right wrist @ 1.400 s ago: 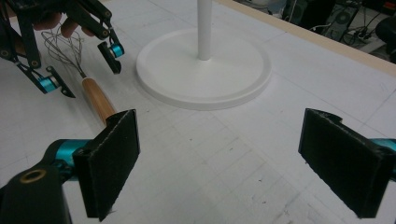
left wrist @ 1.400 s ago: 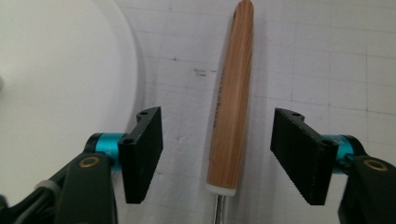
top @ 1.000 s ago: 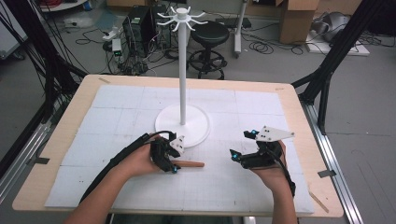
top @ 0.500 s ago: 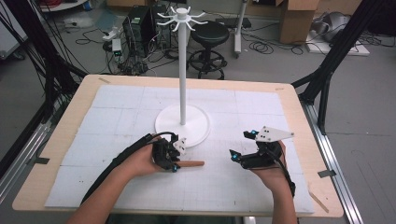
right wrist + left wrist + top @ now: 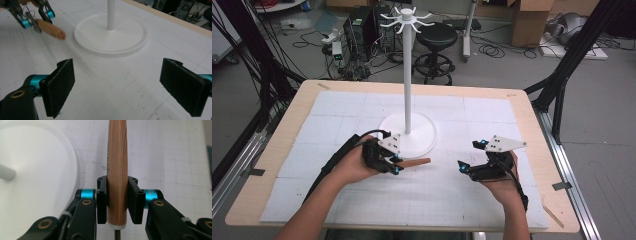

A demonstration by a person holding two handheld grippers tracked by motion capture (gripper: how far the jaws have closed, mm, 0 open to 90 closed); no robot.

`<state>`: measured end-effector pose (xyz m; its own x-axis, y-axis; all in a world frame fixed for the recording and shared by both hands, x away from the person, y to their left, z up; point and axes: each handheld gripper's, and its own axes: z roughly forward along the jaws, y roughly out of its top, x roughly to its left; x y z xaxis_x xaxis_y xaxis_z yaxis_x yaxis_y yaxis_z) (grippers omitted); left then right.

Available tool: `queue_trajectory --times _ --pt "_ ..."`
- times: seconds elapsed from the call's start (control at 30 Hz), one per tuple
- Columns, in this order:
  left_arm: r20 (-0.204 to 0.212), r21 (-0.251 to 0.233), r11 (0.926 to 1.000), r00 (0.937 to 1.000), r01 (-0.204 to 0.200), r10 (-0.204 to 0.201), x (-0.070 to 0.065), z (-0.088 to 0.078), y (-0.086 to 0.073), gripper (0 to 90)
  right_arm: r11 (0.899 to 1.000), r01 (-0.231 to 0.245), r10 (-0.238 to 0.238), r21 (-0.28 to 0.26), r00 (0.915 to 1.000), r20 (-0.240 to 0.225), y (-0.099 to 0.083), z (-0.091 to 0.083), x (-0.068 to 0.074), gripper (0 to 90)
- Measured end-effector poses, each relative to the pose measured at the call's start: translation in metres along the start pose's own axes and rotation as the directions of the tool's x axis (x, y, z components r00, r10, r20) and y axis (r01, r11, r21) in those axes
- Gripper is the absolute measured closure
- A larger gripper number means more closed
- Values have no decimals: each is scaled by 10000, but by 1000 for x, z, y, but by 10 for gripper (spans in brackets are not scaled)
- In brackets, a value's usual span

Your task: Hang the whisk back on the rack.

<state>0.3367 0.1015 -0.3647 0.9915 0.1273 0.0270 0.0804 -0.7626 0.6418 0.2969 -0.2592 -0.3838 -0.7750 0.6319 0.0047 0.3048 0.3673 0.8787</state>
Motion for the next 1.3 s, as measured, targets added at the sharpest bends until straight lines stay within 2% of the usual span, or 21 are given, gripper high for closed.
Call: queue_trajectory --times 0.1,0.23,0.4,0.63,0.87,1.0,1.1,1.17,1.23,1.27,1.3 --pt "-241 -341 9994 9996 109 -117 3 -14 0 728 10000 77 -77 42 10000 -23 0 2 0 117" --pt "-475 -558 9984 9989 -57 30 5 -29 7 727 10000 33 -33 -2 10000 -44 1 2 1 117" --pt "-653 -1191 9929 9978 -15 -64 8 -48 16 727 10000 37 -37 65 10000 -53 1 2 2 117" --pt "-963 -1746 9846 9953 -68 -102 13 -78 29 728 10000 86 -85 42 10000 -44 1 2 2 117" --pt "-1082 -2622 9649 9931 153 -452 20 -103 38 728 9999 124 -123 77 9999 -79 1 3 3 117" --pt "-1023 -3023 9531 9936 152 -483 23 -114 43 728 9999 168 -168 -38 9998 -114 3 2 4 117" --pt "-1113 -3167 9485 9926 102 -479 25 -121 47 728 9998 165 -167 -112 9998 -122 5 1 5 117" --pt "-1151 -3254 9455 9920 116 -518 27 -124 49 727 9993 153 -158 -330 9998 -155 7 -1 5 117" --pt "-1135 -3405 9401 9919 157 -577 28 -127 50 728 9982 165 -179 -577 9996 -235 9 -5 6 117" --pt "-1115 -3546 9348 9918 195 -630 28 -128 50 727 9972 169 -188 -735 9995 -244 10 -6 7 117" --pt "-1093 -3565 9341 9922 169 -597 29 -129 51 728 9964 124 -147 -838 9995 -278 11 -8 7 117"
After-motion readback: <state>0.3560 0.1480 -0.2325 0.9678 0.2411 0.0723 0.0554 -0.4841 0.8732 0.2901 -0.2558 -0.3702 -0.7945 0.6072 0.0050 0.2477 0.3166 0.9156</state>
